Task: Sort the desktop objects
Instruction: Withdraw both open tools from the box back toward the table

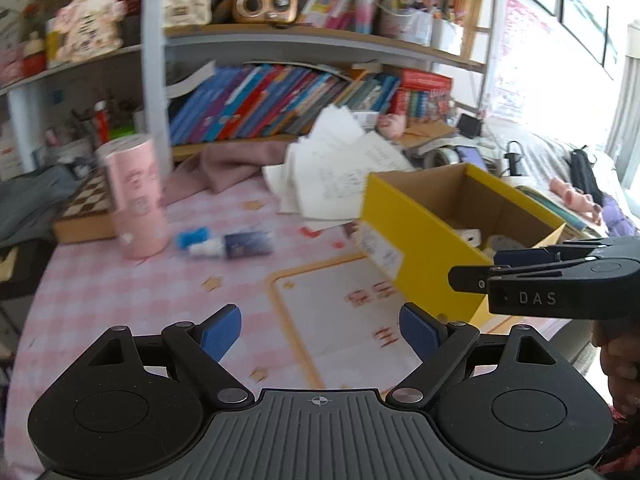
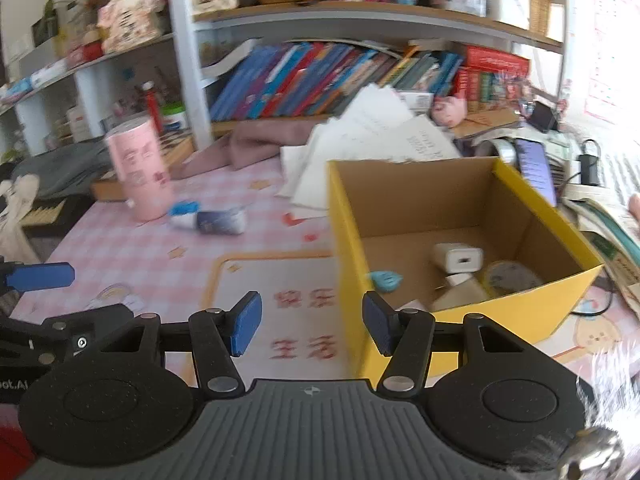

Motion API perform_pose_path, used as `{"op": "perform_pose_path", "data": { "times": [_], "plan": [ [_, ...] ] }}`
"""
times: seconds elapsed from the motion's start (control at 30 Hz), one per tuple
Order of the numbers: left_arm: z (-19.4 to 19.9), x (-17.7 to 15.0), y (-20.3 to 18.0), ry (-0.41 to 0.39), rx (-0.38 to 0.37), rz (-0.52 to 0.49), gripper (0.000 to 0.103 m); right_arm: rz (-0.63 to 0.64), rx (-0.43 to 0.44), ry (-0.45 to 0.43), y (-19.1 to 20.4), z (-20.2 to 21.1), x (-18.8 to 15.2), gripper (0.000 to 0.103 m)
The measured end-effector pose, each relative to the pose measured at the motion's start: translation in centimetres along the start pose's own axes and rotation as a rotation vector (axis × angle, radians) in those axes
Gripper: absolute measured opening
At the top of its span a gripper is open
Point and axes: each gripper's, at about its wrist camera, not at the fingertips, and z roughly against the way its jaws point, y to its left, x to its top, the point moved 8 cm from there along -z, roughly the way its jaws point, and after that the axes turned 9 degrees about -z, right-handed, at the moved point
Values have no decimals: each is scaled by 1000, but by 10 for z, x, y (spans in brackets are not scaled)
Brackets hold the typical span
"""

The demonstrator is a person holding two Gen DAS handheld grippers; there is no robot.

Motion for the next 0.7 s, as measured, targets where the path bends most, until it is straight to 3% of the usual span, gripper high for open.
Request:
{"op": "perform_pose_path", "data": {
  "times": [0.33,0.7],
  "plan": [
    [28,-23,30,15,60,57,89,84,72,47,54,4,-19,54],
    [35,-24,39,-23,65,102,89,154,82,77,70,5,-26,54]
  ]
}}
